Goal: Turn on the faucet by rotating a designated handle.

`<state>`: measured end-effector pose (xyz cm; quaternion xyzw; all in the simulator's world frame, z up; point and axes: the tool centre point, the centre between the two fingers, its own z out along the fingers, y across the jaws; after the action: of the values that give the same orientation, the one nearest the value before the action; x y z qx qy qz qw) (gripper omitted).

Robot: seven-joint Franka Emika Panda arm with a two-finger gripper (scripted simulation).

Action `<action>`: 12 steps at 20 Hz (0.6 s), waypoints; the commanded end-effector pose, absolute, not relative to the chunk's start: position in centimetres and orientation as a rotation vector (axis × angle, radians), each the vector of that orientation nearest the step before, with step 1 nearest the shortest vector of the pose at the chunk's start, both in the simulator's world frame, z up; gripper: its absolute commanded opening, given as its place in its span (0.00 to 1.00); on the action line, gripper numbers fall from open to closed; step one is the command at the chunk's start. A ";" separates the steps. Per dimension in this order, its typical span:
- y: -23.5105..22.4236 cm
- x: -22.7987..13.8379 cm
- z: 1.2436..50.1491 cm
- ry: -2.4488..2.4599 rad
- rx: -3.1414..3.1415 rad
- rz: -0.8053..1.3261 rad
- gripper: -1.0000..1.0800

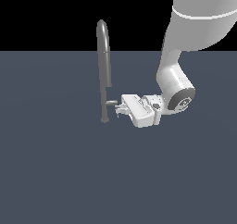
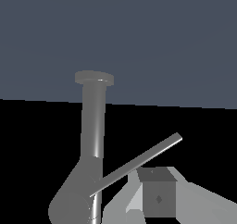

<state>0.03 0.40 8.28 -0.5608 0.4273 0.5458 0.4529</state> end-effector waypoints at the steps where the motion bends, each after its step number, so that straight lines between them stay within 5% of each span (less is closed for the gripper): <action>1: 0.3 -0.2 5.6 1.091 -1.370 1.358 0.00; 12: 0.8 1.7 5.8 1.067 -1.380 1.349 0.00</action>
<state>1.60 0.73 7.23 -0.5625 0.4228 0.5464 0.4541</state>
